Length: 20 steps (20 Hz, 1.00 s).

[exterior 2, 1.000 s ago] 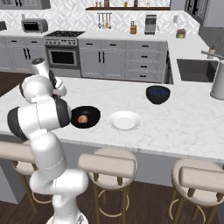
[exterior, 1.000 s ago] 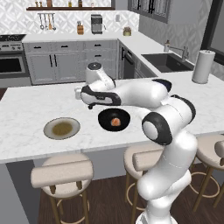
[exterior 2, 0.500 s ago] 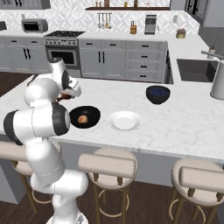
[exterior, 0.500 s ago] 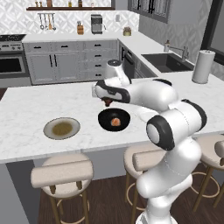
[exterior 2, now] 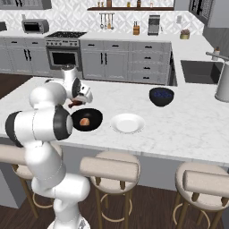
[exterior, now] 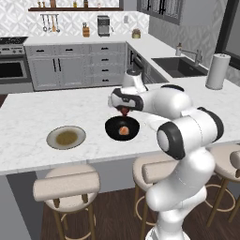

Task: Pick the chicken drumstick and onion from their plates and place them in the bowl. Then put the bowl in the fridge.

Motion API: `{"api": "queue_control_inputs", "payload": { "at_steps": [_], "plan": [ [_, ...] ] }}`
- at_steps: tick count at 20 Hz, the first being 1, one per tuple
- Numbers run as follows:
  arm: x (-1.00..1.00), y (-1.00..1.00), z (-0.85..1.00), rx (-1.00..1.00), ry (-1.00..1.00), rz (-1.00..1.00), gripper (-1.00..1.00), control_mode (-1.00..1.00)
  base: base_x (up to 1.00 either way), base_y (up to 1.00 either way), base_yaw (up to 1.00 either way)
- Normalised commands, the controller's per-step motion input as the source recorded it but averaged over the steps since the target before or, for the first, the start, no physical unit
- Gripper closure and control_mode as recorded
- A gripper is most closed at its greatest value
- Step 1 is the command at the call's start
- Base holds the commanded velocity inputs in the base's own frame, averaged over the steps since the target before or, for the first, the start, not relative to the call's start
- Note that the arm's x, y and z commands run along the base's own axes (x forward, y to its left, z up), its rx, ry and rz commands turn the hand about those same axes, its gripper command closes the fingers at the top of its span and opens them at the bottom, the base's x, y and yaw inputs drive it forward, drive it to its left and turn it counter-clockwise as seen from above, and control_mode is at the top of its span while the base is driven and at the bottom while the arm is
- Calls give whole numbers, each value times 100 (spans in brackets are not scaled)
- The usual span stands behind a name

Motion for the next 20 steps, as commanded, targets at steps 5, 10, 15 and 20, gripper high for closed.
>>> {"api": "queue_control_inputs", "payload": {
  "at_steps": [5, 10, 15, 20],
  "plan": [
    [18, -28, -32, 0, 0, 0, 100, -100, 0, 0, 0],
    [4, -17, -39, 0, 0, 0, 100, -100, 0, 0, 0],
    [3, -1, -35, 0, 1, 0, 100, -100, 0, 0, 0],
    [1, 0, -30, 0, 2, 0, 100, -100, 0, 0, 0]
  ]
}}
